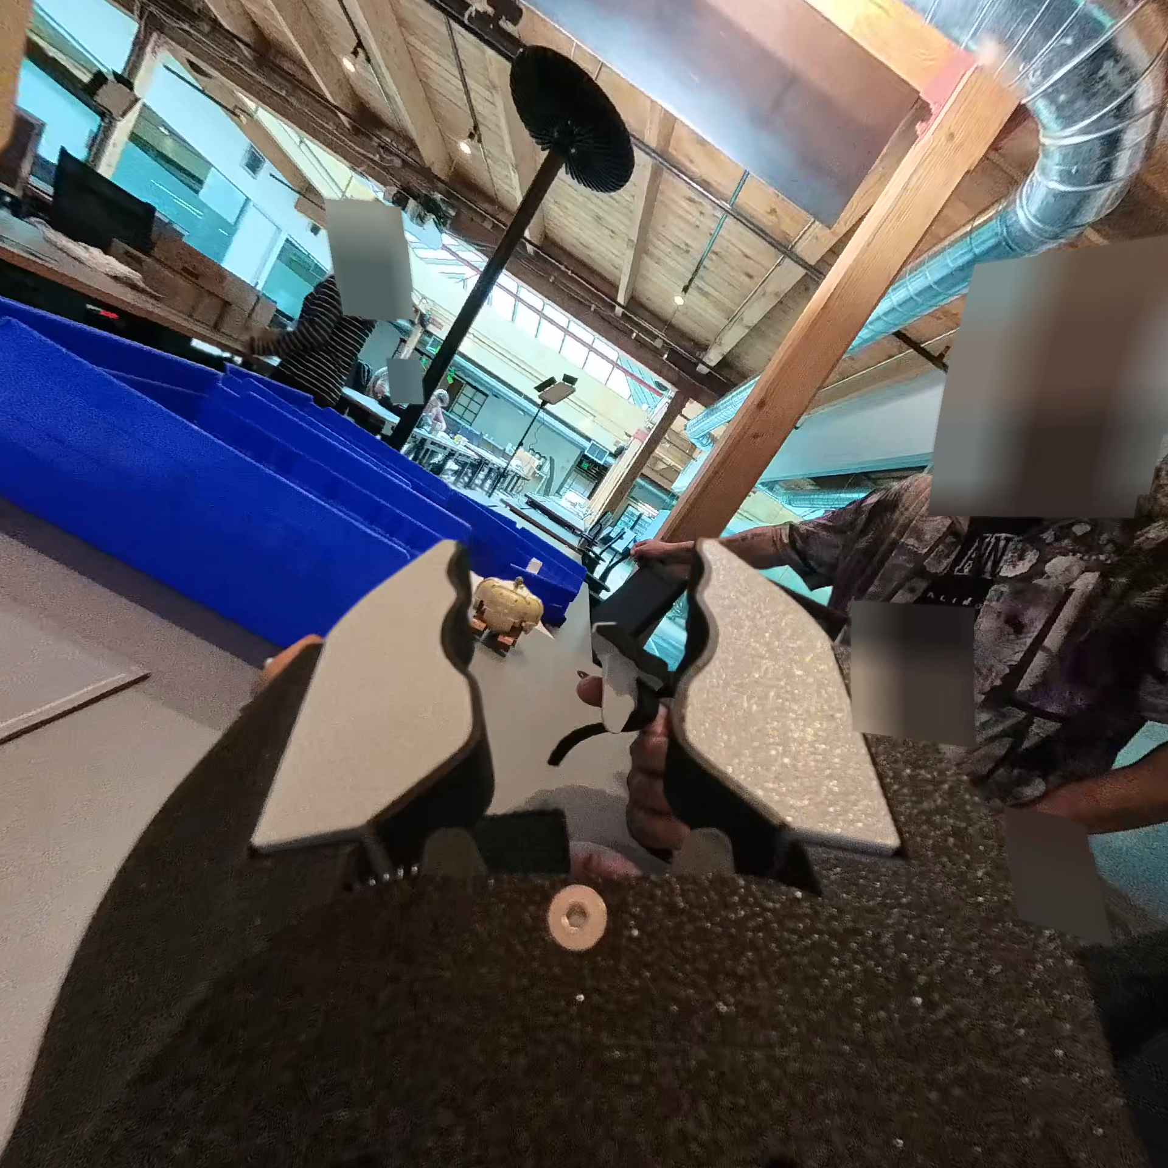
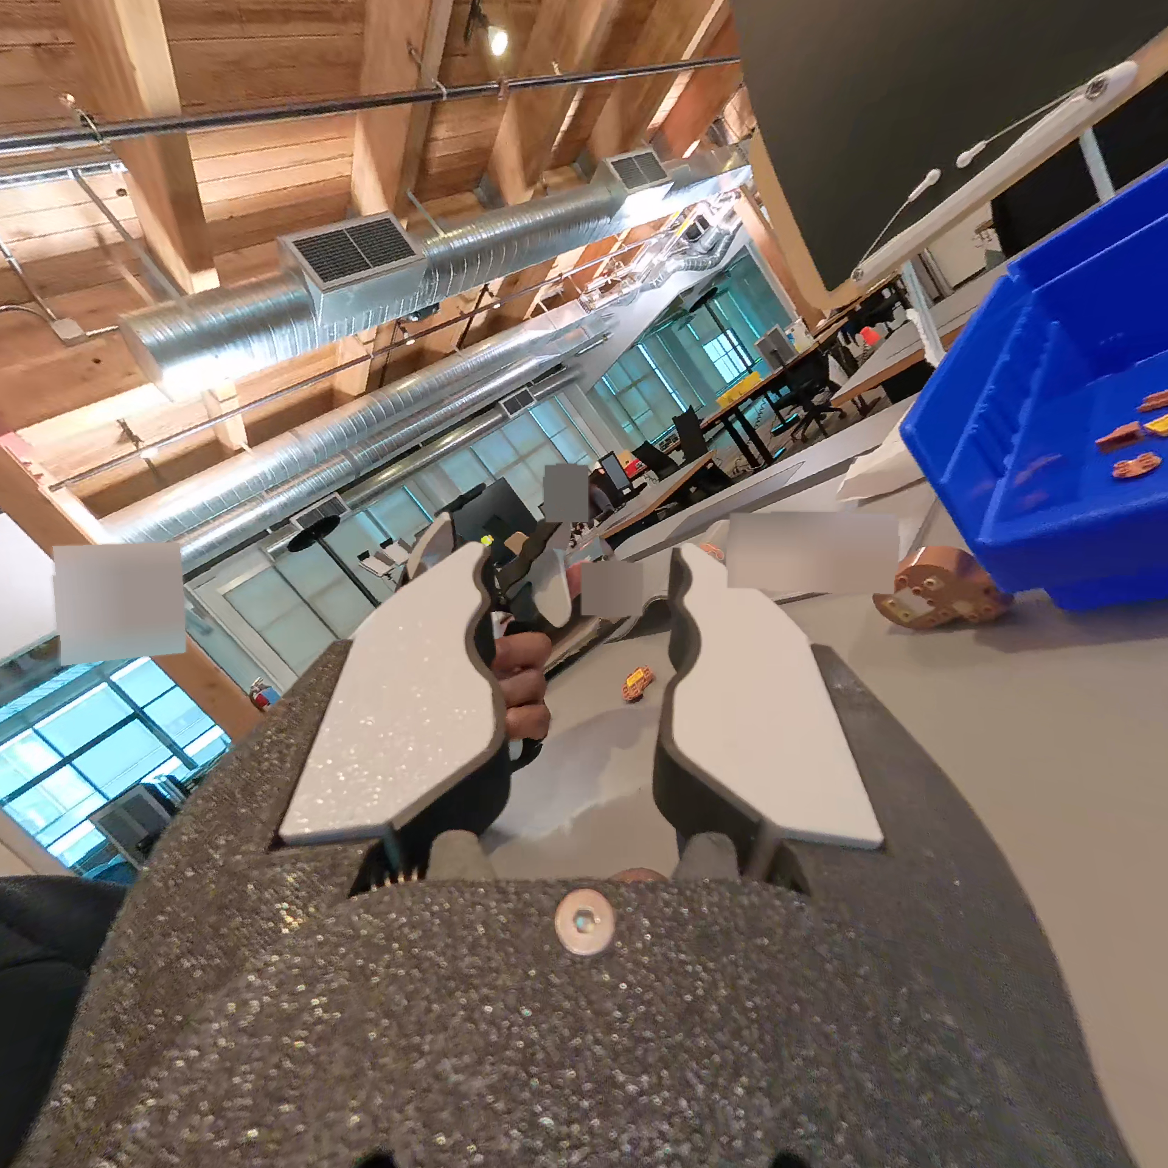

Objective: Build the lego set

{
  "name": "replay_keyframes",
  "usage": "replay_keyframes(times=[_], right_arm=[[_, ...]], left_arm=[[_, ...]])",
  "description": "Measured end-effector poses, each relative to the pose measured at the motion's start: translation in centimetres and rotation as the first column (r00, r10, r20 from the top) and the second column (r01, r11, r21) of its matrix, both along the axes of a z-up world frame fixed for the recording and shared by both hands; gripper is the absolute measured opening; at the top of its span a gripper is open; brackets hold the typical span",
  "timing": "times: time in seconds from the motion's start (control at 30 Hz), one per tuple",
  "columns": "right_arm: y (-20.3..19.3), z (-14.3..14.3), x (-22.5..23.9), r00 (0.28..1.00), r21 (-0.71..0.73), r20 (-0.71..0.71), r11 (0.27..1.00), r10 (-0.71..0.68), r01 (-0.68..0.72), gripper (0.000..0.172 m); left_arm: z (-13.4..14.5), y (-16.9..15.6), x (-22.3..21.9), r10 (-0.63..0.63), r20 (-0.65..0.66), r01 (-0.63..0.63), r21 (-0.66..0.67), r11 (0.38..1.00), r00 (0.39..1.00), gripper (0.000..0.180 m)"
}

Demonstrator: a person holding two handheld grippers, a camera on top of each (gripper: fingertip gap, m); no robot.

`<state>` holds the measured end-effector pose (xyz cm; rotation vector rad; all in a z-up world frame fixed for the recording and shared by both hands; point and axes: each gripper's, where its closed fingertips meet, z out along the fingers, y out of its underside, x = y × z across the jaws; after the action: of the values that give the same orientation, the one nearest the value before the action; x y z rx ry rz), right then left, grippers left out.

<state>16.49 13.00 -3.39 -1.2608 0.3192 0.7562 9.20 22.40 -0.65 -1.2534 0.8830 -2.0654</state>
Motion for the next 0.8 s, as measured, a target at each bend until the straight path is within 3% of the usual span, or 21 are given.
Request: replay_keyframes(times=[0.17,0.37,0.67,0.8], right_arm=[[-1.4,0.7,-0.4,0.999,0.020,-0.032,1.000,0.008,-0.007,0.052],[-3.1,3.2,0.2,0.991,0.114,-0.126,0.993,0.040,-0.026,0.053],[-3.8,2.5,0.6,0.977,0.143,-0.208,0.990,0.045,-0.015,0.053],[-3.7,2.6,0.3,0.983,0.139,-0.181,0.990,0.038,-0.013,0.053]], left_arm=[[-0.6,-1.4,0.5,-0.052,-0.031,0.052,-0.005,0.999,0.998,0.066],[1.6,-1.2,0.2,-0.107,0.012,0.107,-0.038,0.994,0.994,0.070],[1.3,-0.4,0.5,-0.180,0.048,0.185,-0.146,0.972,0.983,0.070],[0.9,-0.5,0.6,-0.173,0.034,0.176,-0.117,0.977,0.984,0.070]])
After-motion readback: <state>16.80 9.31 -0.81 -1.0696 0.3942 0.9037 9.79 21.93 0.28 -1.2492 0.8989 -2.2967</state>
